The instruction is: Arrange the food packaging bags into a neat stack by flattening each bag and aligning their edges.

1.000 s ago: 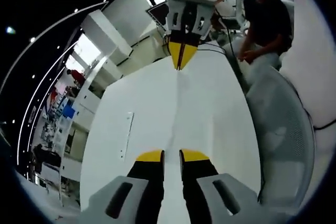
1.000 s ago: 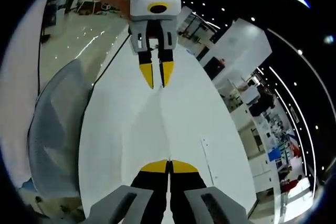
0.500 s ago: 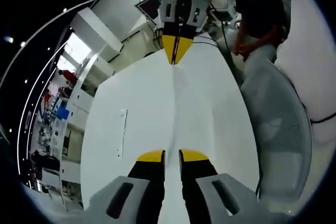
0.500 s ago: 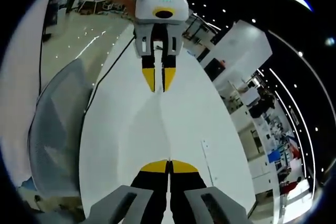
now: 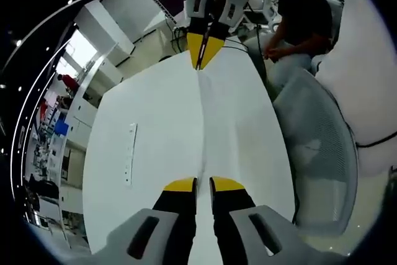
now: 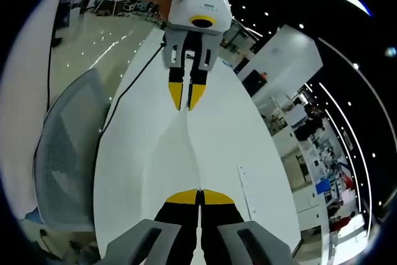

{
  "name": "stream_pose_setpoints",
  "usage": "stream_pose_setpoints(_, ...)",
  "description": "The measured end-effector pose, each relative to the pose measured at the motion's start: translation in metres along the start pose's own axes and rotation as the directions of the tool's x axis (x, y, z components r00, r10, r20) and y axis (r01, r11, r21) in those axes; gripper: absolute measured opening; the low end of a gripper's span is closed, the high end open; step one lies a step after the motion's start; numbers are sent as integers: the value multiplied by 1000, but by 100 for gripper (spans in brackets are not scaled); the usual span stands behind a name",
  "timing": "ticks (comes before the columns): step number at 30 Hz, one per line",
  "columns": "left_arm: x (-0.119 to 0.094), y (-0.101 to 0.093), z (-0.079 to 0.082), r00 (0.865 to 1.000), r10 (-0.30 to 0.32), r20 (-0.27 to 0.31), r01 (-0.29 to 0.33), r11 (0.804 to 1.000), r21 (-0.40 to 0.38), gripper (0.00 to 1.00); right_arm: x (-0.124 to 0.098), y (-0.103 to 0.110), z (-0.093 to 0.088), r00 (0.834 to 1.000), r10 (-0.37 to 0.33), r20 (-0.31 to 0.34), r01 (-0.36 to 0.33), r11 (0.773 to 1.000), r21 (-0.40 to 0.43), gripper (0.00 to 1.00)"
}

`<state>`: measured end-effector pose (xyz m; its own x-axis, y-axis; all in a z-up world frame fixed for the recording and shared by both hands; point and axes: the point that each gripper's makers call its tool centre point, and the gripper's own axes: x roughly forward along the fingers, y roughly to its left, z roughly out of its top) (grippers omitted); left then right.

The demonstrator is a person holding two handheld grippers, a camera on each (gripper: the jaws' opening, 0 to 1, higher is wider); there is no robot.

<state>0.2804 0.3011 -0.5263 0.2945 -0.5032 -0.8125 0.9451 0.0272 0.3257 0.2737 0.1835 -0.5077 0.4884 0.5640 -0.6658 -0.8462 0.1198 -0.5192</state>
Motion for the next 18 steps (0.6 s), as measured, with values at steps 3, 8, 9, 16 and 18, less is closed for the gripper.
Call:
stream_pose_setpoints(3,1,-2,0,1000,-11,-5,11,1000,-5,7,0,1,0,1000,1,1,-1,1000,0,0)
stream_pose_setpoints(8,2,-4,0,999,-35,-13,35,999,-16,6,1,1,0,1000,2,1,-2,1000,-3,0)
stream_pose_setpoints(9,3,-4,0,999,-41,-13,40,999,-20,6,1,1,0,1000,3,2,-3,1000,-2,0)
stream_pose_setpoints(16,5,-5,1,998,-66,-20,66,997,-35,4,2,2,2,1000,6,6,-6,1000,-9,0)
stream_pose_setpoints(18,8,-3,0,997,-73,-25,72,997,-35,4,2,2,3,1000,6,10,-6,1000,-10,0)
